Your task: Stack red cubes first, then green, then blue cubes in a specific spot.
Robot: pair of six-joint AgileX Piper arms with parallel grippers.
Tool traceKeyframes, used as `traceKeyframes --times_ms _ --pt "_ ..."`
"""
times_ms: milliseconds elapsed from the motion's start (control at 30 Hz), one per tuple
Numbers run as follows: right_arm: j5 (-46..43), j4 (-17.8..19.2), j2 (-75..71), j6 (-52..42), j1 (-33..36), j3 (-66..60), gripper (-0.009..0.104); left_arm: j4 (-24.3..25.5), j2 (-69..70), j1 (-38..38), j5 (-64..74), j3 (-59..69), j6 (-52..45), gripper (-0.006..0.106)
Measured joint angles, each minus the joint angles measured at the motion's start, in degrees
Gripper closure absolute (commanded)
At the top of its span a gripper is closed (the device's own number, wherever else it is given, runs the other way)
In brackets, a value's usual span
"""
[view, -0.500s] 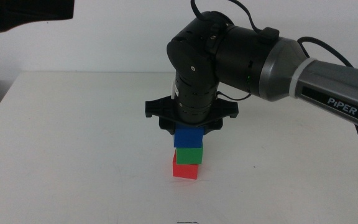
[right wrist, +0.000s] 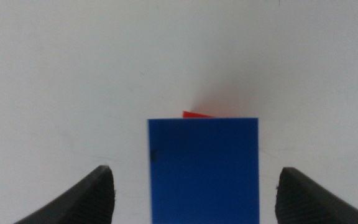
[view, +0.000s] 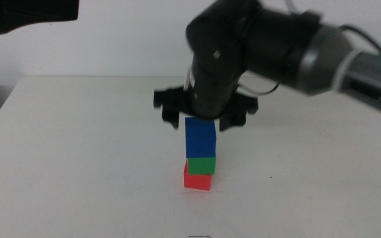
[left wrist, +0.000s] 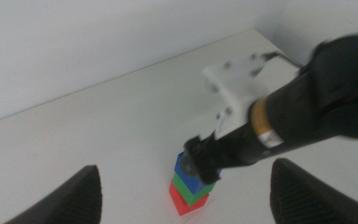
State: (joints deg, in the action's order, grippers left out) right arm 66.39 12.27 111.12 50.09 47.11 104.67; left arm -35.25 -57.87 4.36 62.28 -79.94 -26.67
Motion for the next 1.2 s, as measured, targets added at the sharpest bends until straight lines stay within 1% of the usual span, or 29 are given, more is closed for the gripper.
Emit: traceKeyframes --times_ms 67,167,233,267,367,467,533,700,867,967,1033,1100,1200 --pt "0.07 0.06 -2.09 0.0 0.0 0.29 0.028 0.0 0.0 0.0 0.0 0.0 0.0 0.009" --pt "1.68 1.63 -8.56 -0.06 0.0 0.87 0.028 0.0 0.0 0.0 0.0 0.0 0.0 0.009" --pt "2.92 3.52 -11.31 -0.61 0.0 0.92 0.028 0.0 0.0 0.0 0.0 0.0 0.0 0.009" --pt "4.14 5.56 -14.25 -1.98 0.0 0.92 0.028 0.0 0.0 0.0 0.0 0.0 0.0 0.009" --pt "4.99 9.26 -18.15 -6.14 -0.21 0.92 0.028 0.0 0.0 0.0 0.0 0.0 0.0 0.009" --pt "5.19 10.29 -21.15 -10.29 -1.77 0.92 0.028 0.0 0.0 0.0 0.0 0.0 0.0 0.009" --pt "5.37 9.67 -23.59 -14.09 -3.71 0.92 0.028 0.0 0.0 0.0 0.0 0.0 0.0 0.009" --pt "6.01 5.69 -30.06 -24.22 -9.13 0.92 0.028 0.0 0.0 0.0 0.0 0.0 0.0 0.009" --pt "6.07 4.12 -36.71 -30.22 -16.42 -0.37 0.028 0.0 0.0 0.0 0.0 0.0 0.0 0.009" --pt "5.8 3.8 -42.59 -32.16 -22.47 -6.08 0.028 0.0 0.0 0.0 0.0 0.0 0.0 0.009" --pt "3.79 2.61 -47.26 -33.08 -26.57 -11.61 0.028 0.0 0.0 0.0 0.0 0.0 0.0 0.009" --pt "0.78 0.57 -50.95 -34.17 -30.61 -16.46 0.028 0.0 0.0 0.0 0.0 0.0 0.0 0.009" --pt "-4.15 -3.88 -55.05 -36.36 -34.66 -22.78 0.028 0.0 0.0 0.0 0.0 0.0 0.0 0.009"
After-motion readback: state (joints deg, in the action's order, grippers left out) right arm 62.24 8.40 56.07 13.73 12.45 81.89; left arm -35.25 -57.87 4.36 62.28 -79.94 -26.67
